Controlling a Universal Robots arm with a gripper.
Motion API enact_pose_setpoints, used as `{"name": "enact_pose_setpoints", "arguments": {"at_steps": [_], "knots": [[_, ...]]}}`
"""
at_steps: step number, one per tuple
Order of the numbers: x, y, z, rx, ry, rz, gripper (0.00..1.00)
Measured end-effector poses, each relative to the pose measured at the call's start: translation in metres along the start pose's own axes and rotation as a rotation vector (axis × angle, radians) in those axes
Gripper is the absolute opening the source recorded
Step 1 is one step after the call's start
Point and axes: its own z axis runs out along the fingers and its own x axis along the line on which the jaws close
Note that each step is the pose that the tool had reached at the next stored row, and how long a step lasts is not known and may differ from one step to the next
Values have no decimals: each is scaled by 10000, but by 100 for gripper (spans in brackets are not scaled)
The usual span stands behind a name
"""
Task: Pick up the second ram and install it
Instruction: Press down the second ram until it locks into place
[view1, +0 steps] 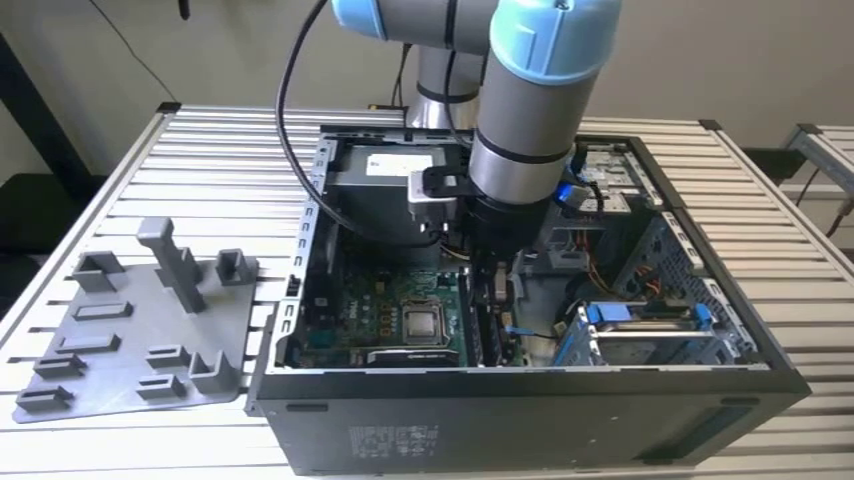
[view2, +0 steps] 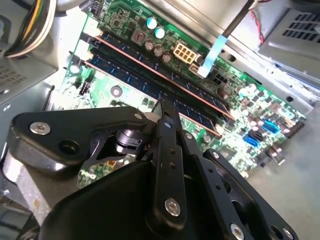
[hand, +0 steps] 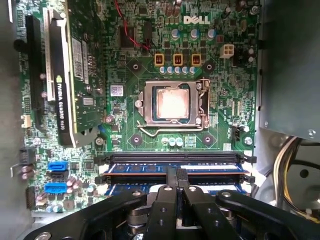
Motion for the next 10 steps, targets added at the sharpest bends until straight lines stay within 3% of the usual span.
{"name": "enact_pose_setpoints", "arguments": {"at_steps": [5,10], "knots": [[-1,0,-115,0,1,0,11],[-1,0,-125,0,0,0,11]]}}
